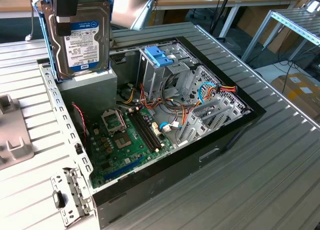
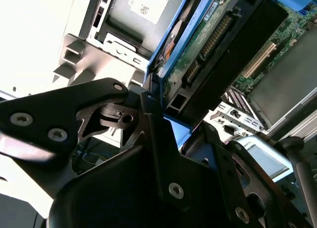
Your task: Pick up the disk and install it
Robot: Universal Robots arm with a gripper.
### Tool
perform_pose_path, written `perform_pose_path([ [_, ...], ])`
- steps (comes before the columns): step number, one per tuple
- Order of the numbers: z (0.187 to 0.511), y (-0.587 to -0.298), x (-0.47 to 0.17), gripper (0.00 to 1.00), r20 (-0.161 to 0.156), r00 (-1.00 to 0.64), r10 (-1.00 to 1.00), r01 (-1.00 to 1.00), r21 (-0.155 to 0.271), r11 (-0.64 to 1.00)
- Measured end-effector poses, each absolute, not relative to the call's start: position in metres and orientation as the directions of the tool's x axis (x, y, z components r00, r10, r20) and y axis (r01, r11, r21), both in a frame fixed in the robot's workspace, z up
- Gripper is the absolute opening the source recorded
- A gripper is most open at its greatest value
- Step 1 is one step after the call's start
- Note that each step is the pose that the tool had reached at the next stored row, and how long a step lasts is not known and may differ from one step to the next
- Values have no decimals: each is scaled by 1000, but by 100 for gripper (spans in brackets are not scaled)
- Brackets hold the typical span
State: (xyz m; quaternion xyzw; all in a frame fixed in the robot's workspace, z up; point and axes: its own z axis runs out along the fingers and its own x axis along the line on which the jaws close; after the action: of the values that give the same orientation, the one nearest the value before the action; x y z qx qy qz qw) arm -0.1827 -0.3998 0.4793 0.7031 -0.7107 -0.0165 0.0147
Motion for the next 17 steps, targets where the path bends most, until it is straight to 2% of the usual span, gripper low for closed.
perform_pose_path([
  [17, 479, -400, -170, 37, -2, -11, -1000, -999, 44, 11],
])
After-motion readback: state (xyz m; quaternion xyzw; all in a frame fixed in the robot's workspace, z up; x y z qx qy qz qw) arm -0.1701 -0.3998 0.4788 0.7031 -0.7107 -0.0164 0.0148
